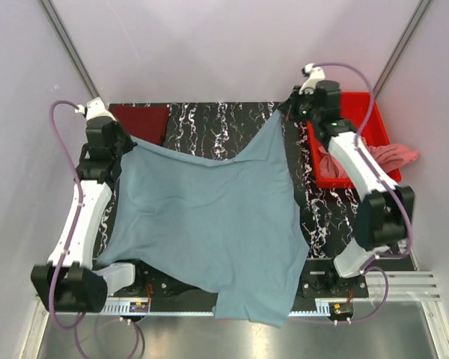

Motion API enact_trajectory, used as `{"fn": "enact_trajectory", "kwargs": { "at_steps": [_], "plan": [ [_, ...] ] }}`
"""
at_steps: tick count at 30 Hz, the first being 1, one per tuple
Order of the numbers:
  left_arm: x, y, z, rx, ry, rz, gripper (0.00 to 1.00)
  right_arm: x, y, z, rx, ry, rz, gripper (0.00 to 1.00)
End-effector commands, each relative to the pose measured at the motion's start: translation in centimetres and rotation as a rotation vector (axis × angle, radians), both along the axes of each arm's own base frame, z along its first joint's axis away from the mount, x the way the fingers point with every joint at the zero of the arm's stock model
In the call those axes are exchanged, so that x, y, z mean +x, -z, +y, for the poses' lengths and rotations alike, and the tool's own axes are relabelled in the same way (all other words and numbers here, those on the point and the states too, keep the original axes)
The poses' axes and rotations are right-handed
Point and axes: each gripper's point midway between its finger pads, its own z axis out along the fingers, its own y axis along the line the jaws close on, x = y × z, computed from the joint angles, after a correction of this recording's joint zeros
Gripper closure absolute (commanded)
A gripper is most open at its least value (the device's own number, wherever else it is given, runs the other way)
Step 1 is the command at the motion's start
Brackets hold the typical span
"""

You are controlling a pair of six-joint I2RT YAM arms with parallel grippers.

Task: Fold and stack the t-shirts
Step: Fold the tshirt

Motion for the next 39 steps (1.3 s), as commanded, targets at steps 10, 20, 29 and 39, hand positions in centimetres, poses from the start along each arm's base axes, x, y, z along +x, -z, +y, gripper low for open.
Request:
{"fn": "enact_trajectory", "kwargs": {
  "at_steps": [10, 20, 29, 39],
  "plan": [
    [12.7, 8.9, 6.2, -0.045, -0.1, 0.089, 1.0, 14.9, 2.7, -1.4, 0.043, 0.03, -0.094, 1.0],
    [16.2, 7.8, 8.5, -0.107, -0.101, 0.06, 1.0, 19.2, 2.9, -1.3, 0.063, 0.02, -0.1, 1.0],
    [15.8, -1.0, 8.5, -0.167, -0.011, -0.113, 1.0, 18.0, -5.7, -1.5, 0.099, -0.003, -0.239, 1.0],
    [5.8, -24.9, 6.1, -0.059, 0.075, -0.57, 1.0, 3.1, -29.4, -3.1, 0.069, -0.019, -0.682, 1.0]
  ]
}}
